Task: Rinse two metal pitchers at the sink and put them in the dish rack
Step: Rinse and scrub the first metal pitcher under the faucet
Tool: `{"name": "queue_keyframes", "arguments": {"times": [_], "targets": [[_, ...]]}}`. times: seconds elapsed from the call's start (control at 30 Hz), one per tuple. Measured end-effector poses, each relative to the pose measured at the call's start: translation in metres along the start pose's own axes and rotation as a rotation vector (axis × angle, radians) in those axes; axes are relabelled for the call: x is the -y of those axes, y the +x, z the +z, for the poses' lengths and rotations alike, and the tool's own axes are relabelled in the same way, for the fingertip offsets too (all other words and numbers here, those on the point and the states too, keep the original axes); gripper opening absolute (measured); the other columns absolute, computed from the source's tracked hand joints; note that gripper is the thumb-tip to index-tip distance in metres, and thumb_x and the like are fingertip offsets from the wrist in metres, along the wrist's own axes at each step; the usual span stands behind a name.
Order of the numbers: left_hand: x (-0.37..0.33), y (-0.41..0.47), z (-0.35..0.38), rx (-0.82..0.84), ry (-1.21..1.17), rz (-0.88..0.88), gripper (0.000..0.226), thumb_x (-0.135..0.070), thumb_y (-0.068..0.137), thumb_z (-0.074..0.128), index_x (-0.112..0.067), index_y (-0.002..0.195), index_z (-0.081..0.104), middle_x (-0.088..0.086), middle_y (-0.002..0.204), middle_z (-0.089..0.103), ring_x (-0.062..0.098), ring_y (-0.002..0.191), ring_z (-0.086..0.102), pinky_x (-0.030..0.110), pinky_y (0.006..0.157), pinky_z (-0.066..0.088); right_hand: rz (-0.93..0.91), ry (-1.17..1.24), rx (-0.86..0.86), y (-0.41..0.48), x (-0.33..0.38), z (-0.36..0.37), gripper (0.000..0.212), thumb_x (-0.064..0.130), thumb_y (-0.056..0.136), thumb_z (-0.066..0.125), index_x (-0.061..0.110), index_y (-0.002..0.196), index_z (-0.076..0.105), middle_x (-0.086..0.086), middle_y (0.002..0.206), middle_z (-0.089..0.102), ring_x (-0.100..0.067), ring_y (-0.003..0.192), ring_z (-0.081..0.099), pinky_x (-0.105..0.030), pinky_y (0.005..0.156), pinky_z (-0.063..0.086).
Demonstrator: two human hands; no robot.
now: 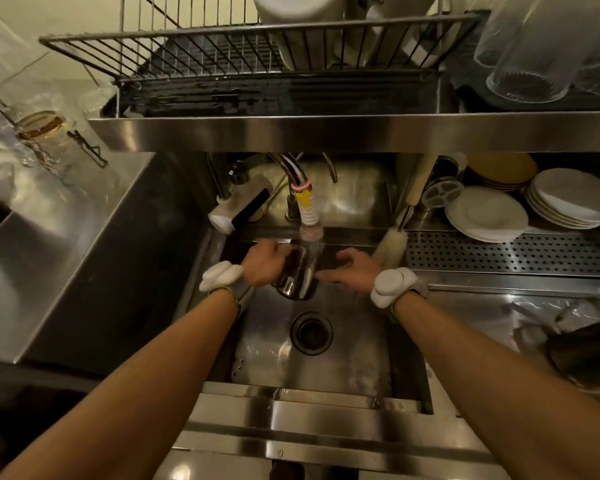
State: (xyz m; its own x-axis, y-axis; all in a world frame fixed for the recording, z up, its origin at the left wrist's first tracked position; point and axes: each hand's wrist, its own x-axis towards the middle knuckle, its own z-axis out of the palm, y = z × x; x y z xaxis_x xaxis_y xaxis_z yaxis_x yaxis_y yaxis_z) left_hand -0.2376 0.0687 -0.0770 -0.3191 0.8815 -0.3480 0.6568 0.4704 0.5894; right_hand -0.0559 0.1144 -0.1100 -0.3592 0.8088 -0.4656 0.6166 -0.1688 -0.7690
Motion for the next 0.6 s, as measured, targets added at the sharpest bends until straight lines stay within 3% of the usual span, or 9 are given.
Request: {"name": "queue_keyframes", "arguments": {"times": [0.07,0.13,0.17,0.23,0.3,0.4,0.43,0.5,0.6], "targets": [[0.001,0.009,0.006,0.019,-0.140,-0.018,0.039,-0.033,0.096,0.044,-0.001,0.102,0.066,0.018,0.106,0.067,0.032,0.099,0.064,0.040,0.089,0.050,-0.014,0.069,0.038,0.002,-0.004,0.005,0.056,0.030,0.073,0.080,0.018,0.120,0.052,0.001,0.107,0.062,-0.017,0.100,0.061,-0.017,0.072,0.048],[0.002,0.013,0.009,0.095,-0.332,-0.055,0.031,-0.027,0.096,0.043,-0.002,0.089,0.061,0.015,0.085,0.064,0.027,0.075,0.063,0.041,0.076,0.054,-0.003,0.135,0.079,0.002,-0.004,0.009,0.040,0.024,0.076,0.078,0.023,0.108,0.054,0.010,0.098,0.061,-0.010,0.092,0.061,-0.012,0.063,0.046],[0.002,0.013,0.011,0.136,-0.454,-0.097,0.028,-0.023,0.098,0.041,-0.006,0.083,0.057,0.010,0.072,0.059,0.021,0.060,0.059,0.035,0.064,0.050,0.002,0.151,0.082,0.001,-0.002,0.011,0.046,0.028,0.074,0.079,0.022,0.111,0.052,0.009,0.104,0.061,-0.010,0.093,0.060,-0.015,0.064,0.048],[0.004,0.014,0.015,0.197,-0.645,-0.174,0.031,-0.021,0.100,0.037,-0.013,0.075,0.053,-0.001,0.054,0.053,0.011,0.043,0.050,0.024,0.052,0.039,0.024,0.197,0.070,0.005,-0.002,0.015,0.082,0.037,0.065,0.084,0.015,0.133,0.044,-0.002,0.124,0.060,-0.019,0.103,0.061,-0.027,0.070,0.054],[0.004,0.015,0.017,0.221,-0.730,-0.216,0.034,-0.024,0.102,0.036,-0.015,0.073,0.051,-0.001,0.056,0.054,0.013,0.051,0.052,0.022,0.050,0.038,0.044,0.236,0.020,0.007,0.000,0.018,0.091,0.034,0.061,0.086,0.012,0.137,0.040,-0.006,0.126,0.058,-0.025,0.106,0.062,-0.037,0.076,0.057],[0.008,0.015,0.012,0.234,-0.731,-0.246,0.033,-0.029,0.102,0.035,-0.014,0.079,0.051,0.006,0.076,0.060,0.021,0.069,0.059,0.026,0.060,0.043,0.086,0.268,-0.021,0.007,0.007,0.024,0.072,0.026,0.063,0.086,0.012,0.122,0.046,-0.002,0.111,0.059,-0.024,0.102,0.062,-0.037,0.079,0.055],[0.011,0.017,0.009,0.235,-0.702,-0.242,0.033,-0.033,0.102,0.035,-0.013,0.083,0.054,0.007,0.081,0.062,0.023,0.075,0.061,0.028,0.065,0.045,0.085,0.271,-0.030,0.007,0.010,0.027,0.071,0.029,0.060,0.087,0.012,0.118,0.049,-0.002,0.109,0.061,-0.022,0.099,0.064,-0.036,0.080,0.055],[0.014,0.019,0.005,0.237,-0.586,-0.217,0.040,-0.042,0.100,0.035,-0.011,0.101,0.061,0.010,0.098,0.067,0.028,0.094,0.065,0.035,0.076,0.050,0.083,0.283,-0.060,0.012,0.009,0.030,0.091,0.046,0.043,0.087,0.009,0.119,0.056,-0.004,0.111,0.067,-0.019,0.093,0.067,-0.032,0.078,0.057],[0.020,0.019,0.000,0.213,-0.407,-0.196,0.048,-0.049,0.098,0.036,-0.011,0.113,0.061,0.010,0.105,0.067,0.027,0.099,0.065,0.033,0.067,0.050,0.087,0.229,-0.082,0.026,-0.002,0.038,0.104,0.064,0.028,0.083,0.016,0.117,0.060,-0.002,0.107,0.070,-0.018,0.090,0.069,-0.035,0.081,0.058]]}}
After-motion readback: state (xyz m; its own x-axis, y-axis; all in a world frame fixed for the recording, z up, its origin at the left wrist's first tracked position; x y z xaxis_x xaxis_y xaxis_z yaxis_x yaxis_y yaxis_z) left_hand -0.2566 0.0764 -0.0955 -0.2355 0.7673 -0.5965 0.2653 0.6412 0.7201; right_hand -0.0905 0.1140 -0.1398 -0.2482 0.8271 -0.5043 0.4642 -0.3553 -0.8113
